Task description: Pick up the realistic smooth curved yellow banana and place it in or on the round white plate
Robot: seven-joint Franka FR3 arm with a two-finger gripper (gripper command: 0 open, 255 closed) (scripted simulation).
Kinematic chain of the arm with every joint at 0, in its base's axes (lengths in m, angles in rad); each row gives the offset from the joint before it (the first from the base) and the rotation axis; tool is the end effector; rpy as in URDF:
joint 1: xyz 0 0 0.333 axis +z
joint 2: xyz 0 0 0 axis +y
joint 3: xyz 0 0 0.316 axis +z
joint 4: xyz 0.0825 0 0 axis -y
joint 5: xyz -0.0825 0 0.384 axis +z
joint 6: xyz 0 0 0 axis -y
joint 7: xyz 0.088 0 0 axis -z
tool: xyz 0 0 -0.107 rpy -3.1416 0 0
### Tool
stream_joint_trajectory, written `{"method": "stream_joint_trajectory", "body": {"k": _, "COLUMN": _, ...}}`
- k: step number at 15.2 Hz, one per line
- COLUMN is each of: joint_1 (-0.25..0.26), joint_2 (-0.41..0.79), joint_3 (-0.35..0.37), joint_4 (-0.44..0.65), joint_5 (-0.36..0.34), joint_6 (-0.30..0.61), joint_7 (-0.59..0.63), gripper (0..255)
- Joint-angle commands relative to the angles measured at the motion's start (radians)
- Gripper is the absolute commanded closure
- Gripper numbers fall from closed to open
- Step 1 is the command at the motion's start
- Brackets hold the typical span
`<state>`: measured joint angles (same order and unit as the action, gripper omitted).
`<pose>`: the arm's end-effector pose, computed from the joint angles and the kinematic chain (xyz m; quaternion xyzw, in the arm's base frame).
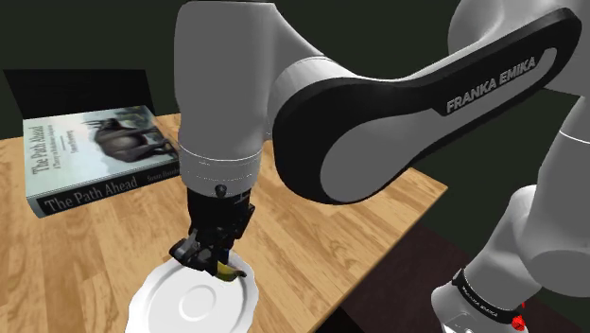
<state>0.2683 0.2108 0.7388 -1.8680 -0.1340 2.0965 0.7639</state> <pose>0.3482 0.4986 0.4359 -0.9887 -0.1443 -0.0153 0.0365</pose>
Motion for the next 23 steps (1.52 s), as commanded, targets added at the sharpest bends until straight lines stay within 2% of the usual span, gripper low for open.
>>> {"method": "stream_joint_trajectory", "body": {"k": 1, "joint_1": 0.062, "joint_2": 0.119, "joint_3": -0.009, "joint_4": 0.138, "joint_5": -0.088, "joint_6": -0.049, "joint_7": 0.069, "gripper": 255}}
{"method": "stream_joint_trajectory", "body": {"k": 15, "joint_1": 0.088, "joint_2": 0.193, "joint_3": -0.049, "joint_4": 0.043, "joint_5": -0.151, "joint_6": 0.104, "joint_7": 0.108, "gripper": 255}}
{"method": "stream_joint_trajectory", "body": {"k": 23, "joint_1": 0.088, "joint_2": 0.193, "joint_3": -0.049, "joint_4": 0.043, "joint_5": -0.151, "joint_6": 0.104, "joint_7": 0.108, "gripper": 255}}
